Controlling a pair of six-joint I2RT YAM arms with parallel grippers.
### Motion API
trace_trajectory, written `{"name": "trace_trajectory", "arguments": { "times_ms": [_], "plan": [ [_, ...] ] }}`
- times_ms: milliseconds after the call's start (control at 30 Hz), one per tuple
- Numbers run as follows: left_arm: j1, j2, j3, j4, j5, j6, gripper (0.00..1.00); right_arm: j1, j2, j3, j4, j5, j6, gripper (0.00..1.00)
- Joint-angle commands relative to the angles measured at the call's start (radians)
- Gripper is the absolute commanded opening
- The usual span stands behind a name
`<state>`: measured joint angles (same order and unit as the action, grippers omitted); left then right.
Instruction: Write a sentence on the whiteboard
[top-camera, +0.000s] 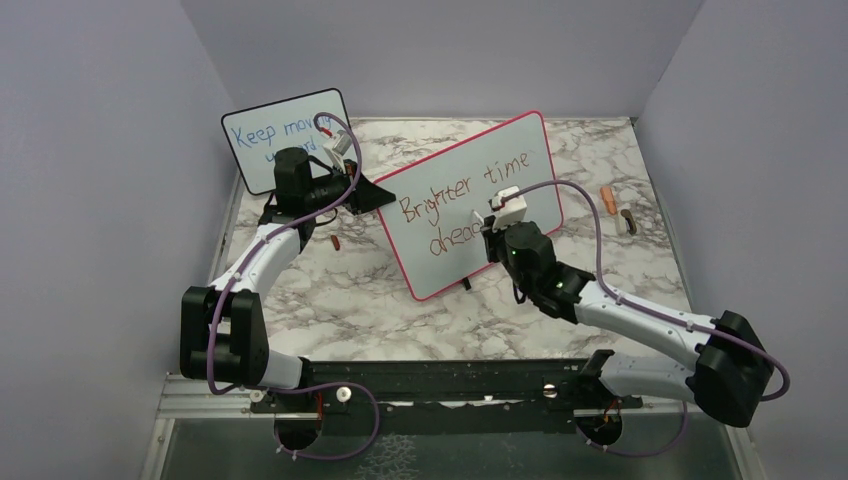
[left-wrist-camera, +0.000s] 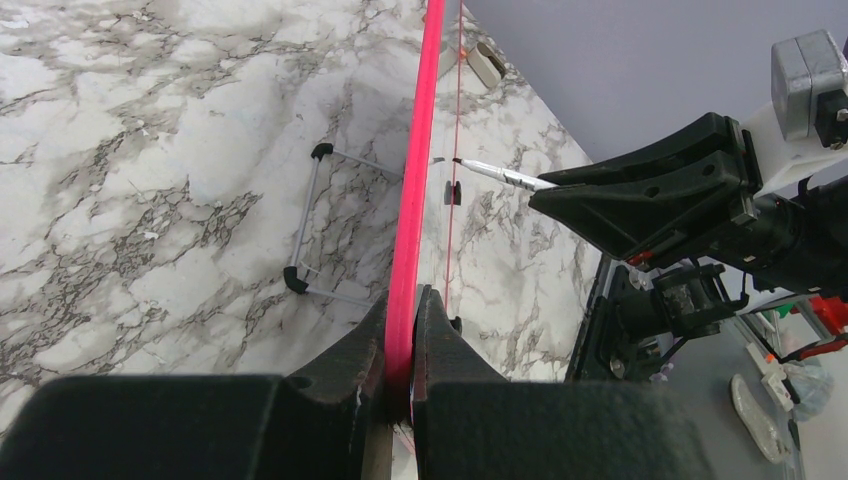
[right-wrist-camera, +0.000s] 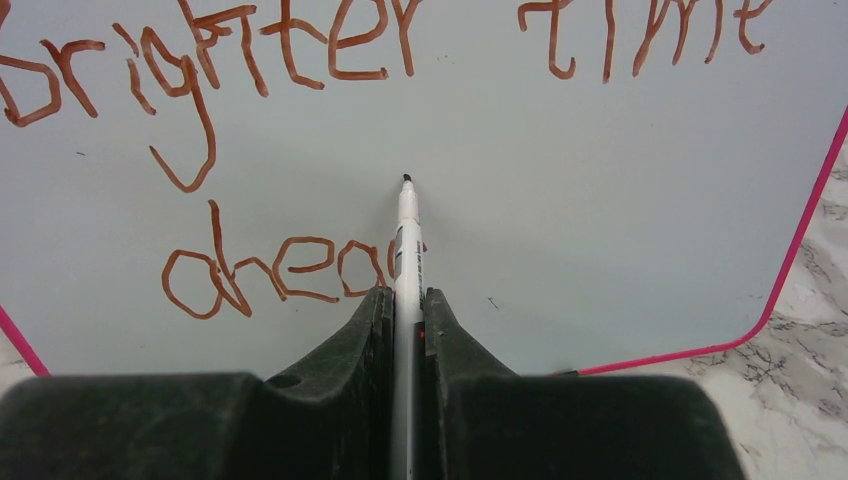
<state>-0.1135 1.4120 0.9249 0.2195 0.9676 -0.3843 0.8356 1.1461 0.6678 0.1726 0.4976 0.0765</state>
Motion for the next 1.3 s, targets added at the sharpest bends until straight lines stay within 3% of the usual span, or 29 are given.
{"name": "trace_trajectory", "arguments": {
  "times_ms": [0, 1267],
  "plan": [
    [-0.002, 0.035, -0.011, -0.094, -0.119, 0.096, 0.00, -0.011, 0.024, 0.035, 0.044, 0.026, -0.015, 0.01],
    [-0.003, 0.035, -0.012, -0.097, -0.125, 0.099, 0.00, -0.020, -0.027, -0.043, -0.184, -0.050, 0.100, 0.01]
  ]
}}
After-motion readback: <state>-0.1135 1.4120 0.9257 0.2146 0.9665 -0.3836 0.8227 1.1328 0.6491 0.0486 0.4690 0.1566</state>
